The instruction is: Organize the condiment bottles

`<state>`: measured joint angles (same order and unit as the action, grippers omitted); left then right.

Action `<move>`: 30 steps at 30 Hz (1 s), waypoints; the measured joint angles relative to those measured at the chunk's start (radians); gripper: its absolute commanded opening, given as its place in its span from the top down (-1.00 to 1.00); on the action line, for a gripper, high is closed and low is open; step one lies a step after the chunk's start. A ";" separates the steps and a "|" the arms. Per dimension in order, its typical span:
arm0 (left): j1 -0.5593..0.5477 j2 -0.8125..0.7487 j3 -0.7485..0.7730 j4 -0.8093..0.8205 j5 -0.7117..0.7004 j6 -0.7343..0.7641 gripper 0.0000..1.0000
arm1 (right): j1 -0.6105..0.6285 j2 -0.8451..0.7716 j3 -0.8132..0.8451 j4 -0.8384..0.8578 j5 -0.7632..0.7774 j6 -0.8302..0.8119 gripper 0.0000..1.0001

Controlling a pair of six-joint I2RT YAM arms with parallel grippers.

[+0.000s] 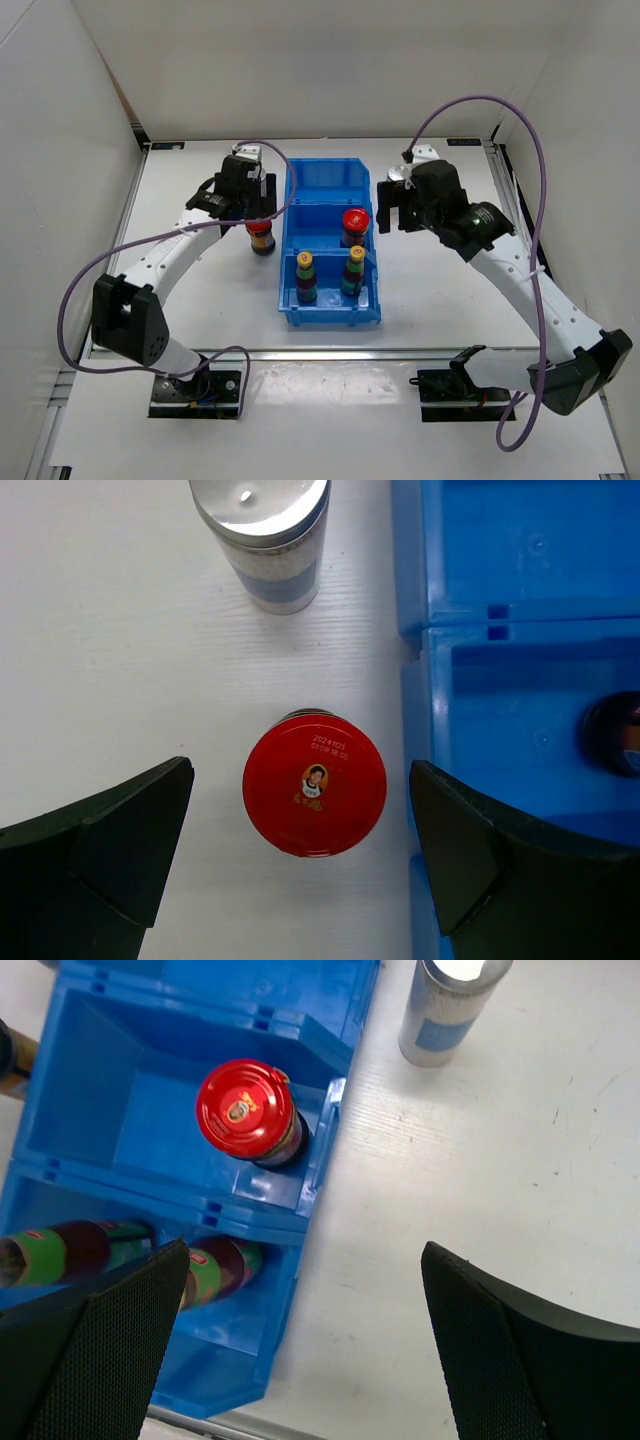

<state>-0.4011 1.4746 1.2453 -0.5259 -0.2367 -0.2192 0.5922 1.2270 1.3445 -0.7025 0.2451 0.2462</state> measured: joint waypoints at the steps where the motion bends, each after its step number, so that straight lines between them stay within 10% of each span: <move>1: 0.010 0.014 0.000 -0.002 0.013 0.000 -1.00 | 0.000 -0.012 -0.018 -0.005 0.000 0.000 -1.00; 22: 0.056 0.142 -0.016 0.026 0.122 -0.037 -1.00 | 0.000 -0.080 -0.052 -0.014 -0.006 -0.012 -1.00; 30: 0.060 0.179 -0.034 0.046 0.145 -0.043 -0.40 | 0.000 -0.082 -0.065 -0.036 -0.009 -0.014 -1.00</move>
<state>-0.3408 1.6531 1.2118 -0.4797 -0.0921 -0.2626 0.5922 1.1446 1.2797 -0.7387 0.2359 0.2321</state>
